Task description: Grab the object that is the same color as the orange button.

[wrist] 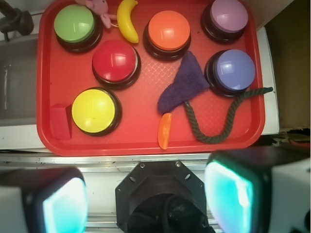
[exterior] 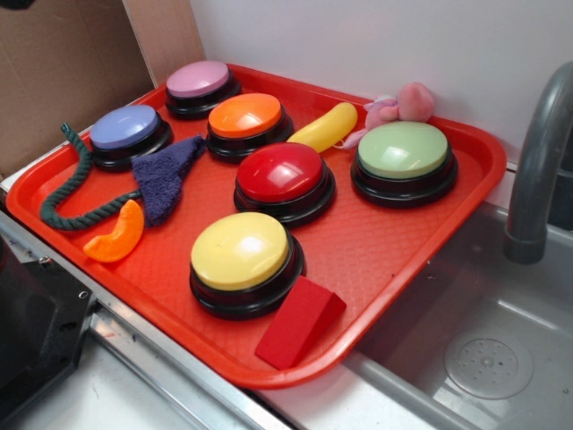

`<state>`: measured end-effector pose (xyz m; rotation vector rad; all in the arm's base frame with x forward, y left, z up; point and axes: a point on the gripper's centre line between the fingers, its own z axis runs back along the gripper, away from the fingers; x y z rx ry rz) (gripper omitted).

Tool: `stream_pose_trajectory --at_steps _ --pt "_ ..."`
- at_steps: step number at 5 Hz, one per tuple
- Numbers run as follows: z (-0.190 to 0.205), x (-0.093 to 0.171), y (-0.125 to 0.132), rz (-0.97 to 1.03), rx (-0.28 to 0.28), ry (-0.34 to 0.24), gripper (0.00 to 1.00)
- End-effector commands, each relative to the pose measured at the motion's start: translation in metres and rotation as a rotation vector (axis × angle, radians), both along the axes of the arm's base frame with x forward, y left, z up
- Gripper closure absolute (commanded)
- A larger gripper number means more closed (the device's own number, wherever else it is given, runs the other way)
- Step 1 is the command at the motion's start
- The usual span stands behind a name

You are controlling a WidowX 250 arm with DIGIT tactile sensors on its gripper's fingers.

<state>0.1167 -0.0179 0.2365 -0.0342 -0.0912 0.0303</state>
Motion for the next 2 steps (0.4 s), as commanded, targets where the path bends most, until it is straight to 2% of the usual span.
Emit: stream_pose_trajectory --at_steps 1,2 --pt "0.0 0.0 0.0 0.0 0.0 0.0 0.0" --pt "-0.02 0.006 0.006 0.054 -0.039 0.0 0.0"
